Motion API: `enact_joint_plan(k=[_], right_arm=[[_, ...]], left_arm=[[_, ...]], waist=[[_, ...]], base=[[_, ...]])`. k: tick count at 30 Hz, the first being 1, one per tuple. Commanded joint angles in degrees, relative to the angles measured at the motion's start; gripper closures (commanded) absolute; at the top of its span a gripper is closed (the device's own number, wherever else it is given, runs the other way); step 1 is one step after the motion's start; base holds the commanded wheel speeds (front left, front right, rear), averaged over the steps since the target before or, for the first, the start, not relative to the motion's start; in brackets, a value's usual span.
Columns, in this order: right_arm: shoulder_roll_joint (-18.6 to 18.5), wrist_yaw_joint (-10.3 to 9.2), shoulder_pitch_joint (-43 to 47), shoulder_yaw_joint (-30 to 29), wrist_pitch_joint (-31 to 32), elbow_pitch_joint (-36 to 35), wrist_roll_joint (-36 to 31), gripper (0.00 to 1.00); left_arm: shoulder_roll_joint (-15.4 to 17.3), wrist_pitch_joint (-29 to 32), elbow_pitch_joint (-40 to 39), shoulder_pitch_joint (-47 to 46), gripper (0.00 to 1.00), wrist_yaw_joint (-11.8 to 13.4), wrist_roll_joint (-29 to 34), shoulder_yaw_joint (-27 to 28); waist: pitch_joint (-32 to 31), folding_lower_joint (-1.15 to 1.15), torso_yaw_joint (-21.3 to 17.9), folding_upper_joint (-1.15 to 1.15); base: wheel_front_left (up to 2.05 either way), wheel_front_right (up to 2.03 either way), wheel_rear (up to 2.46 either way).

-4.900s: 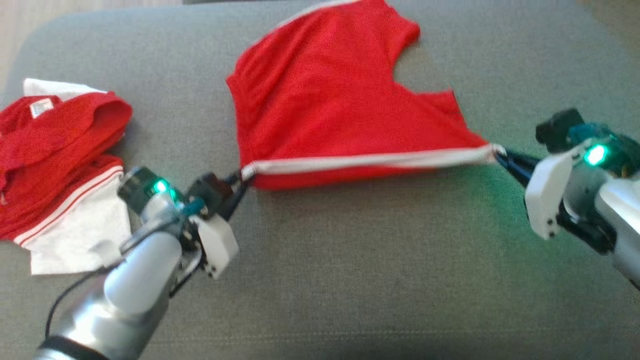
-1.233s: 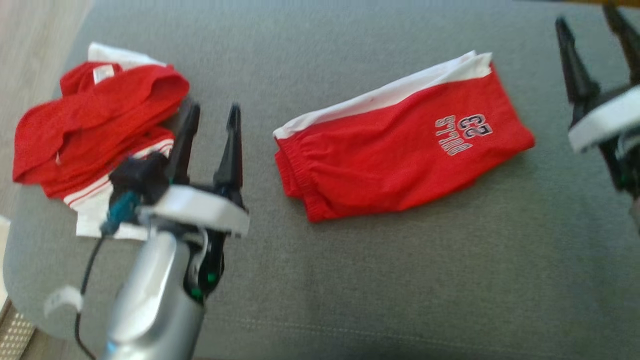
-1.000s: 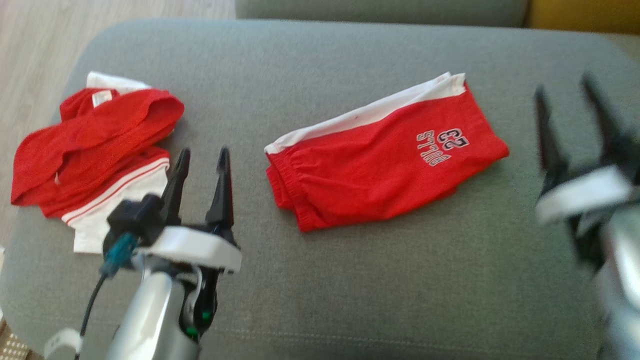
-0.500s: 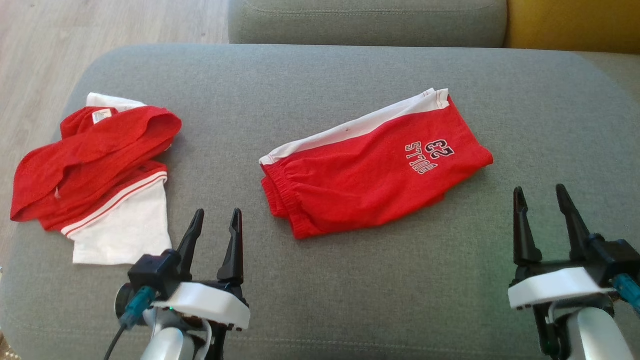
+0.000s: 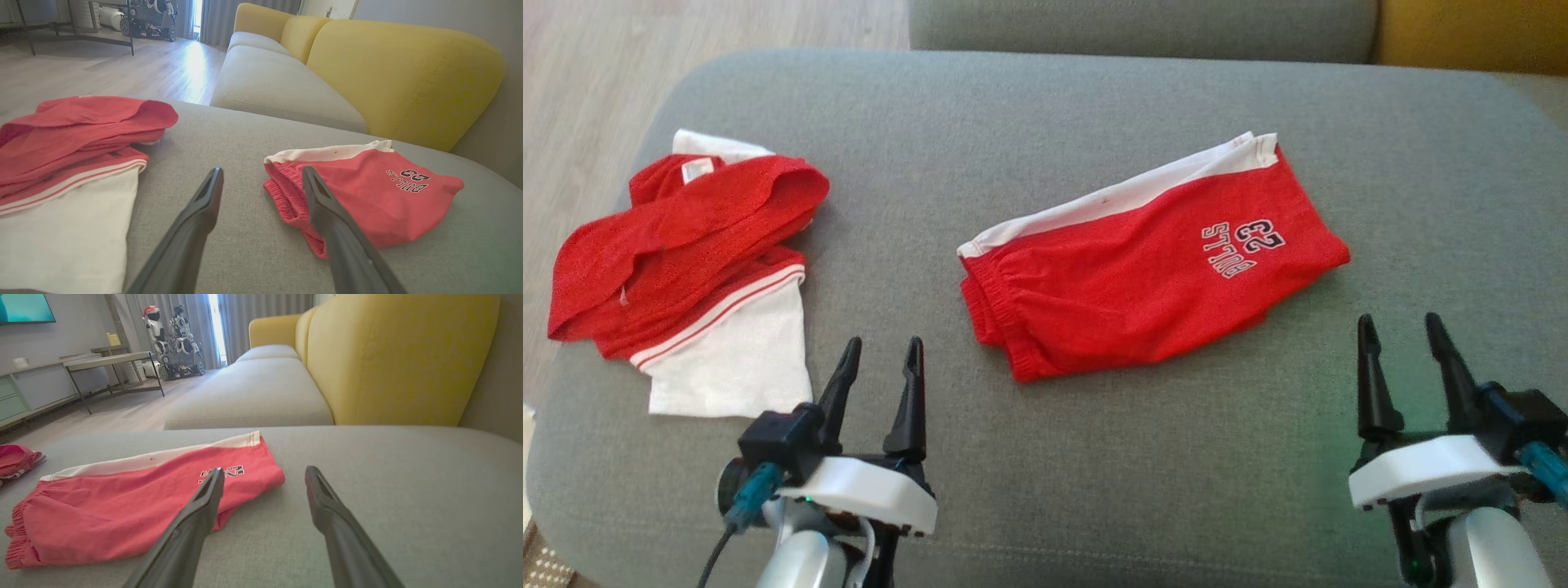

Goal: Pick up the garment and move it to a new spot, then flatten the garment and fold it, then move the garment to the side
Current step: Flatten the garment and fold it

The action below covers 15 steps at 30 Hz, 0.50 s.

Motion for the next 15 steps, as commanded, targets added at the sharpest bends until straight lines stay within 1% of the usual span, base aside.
enact_joint_plan(k=[1,2,4,8,11,15], right_arm=[[-0.1,-0.04,-2.4,2.0,0.9,-1.2,1.4,0.0],[-0.1,-0.04,-2.9,2.1,2.0,-0.5,3.1,0.0],[0.0,-0.04,-4.5,2.1,4.4,1.1,8.6,0.0],[0.0,-0.04,-8.1,1.4,9.1,4.8,23.0,0.0],[0.0,-0.04,-10.6,0.0,12.3,8.1,31.2,0.0],[0.0,-0.04,-14.0,-2.6,16.1,12.5,38.7,0.0]], left_arm=[[0.0,-0.3,-1.8,-3.0,0.0,0.3,-0.6,1.0],[0.0,-0.3,-1.8,-3.2,0.0,0.3,-0.7,0.8],[0.0,-0.3,-1.8,-3.7,0.0,0.4,-0.8,0.3],[0.0,-0.3,-1.7,-4.9,0.0,0.3,-1.1,-0.6],[0.0,-0.3,-1.8,-5.7,0.0,0.4,-1.3,-1.2],[0.0,-0.3,-2.3,-6.5,0.0,0.6,-2.0,-2.2]], waist=[[1.0,0.0,0.7,0.0],[1.5,0.0,1.0,0.0],[2.6,0.0,1.7,0.0],[4.8,0.0,3.5,0.0],[6.2,0.0,5.0,0.0],[8.0,0.0,7.1,0.0]], base=[[0.0,0.0,0.0],[0.0,0.0,0.0],[0.0,0.0,0.0],[0.0,0.0,0.0],[0.0,0.0,0.0],[0.0,0.0,0.0]])
